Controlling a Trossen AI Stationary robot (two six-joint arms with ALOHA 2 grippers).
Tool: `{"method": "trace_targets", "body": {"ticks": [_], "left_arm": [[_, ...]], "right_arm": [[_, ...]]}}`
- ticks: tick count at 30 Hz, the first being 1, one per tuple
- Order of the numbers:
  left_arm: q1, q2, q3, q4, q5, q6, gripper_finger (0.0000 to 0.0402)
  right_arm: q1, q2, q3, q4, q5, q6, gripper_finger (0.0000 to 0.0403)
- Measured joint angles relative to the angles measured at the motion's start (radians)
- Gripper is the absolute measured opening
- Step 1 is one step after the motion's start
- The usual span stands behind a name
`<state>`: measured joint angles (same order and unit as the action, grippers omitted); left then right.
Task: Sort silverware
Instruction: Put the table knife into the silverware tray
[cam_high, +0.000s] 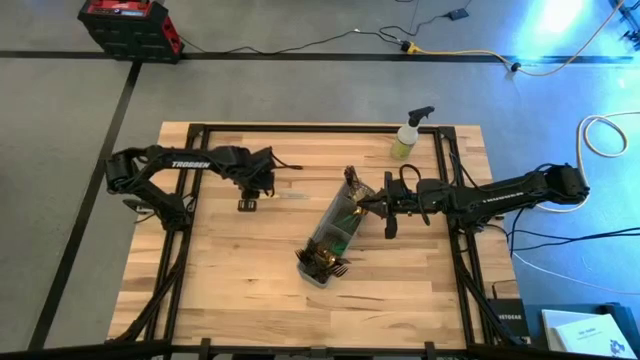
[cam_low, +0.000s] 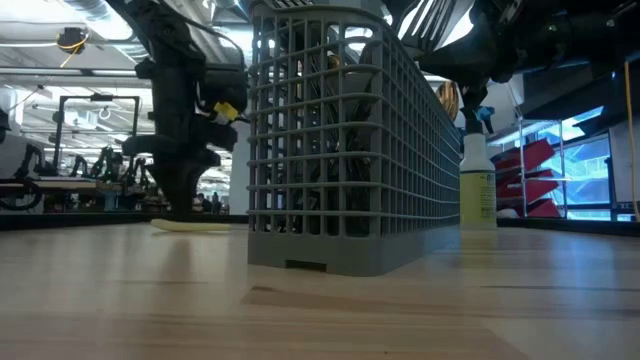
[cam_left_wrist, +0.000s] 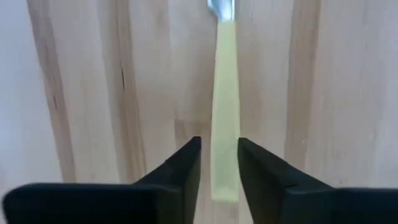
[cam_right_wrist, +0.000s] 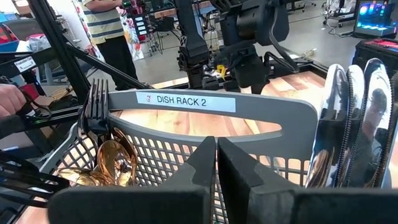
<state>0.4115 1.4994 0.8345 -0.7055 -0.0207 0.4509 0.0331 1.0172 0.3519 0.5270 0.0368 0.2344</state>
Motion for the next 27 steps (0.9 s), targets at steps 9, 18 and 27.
{"method": "trace_targets", "body": {"ticks": [9,18,27], "left_arm": [[0.005,-0.003,-0.021,0.221,0.146,-0.116,0.0153],[0.034,-0.192,-0.398,0.736,0.231,-0.287,0.0166],[0.035,-0.459,-0.795,1.249,0.115,-0.368,0.0166]], "right_arm": [[0.000,0.000,0.001,-0.004,-0.002,0.000,0.0000],[0.000,0.000,0.001,-0.045,-0.023,0.015,0.0000],[0.000,0.000,0.001,-0.021,-0.022,0.011,0.0000]]}}
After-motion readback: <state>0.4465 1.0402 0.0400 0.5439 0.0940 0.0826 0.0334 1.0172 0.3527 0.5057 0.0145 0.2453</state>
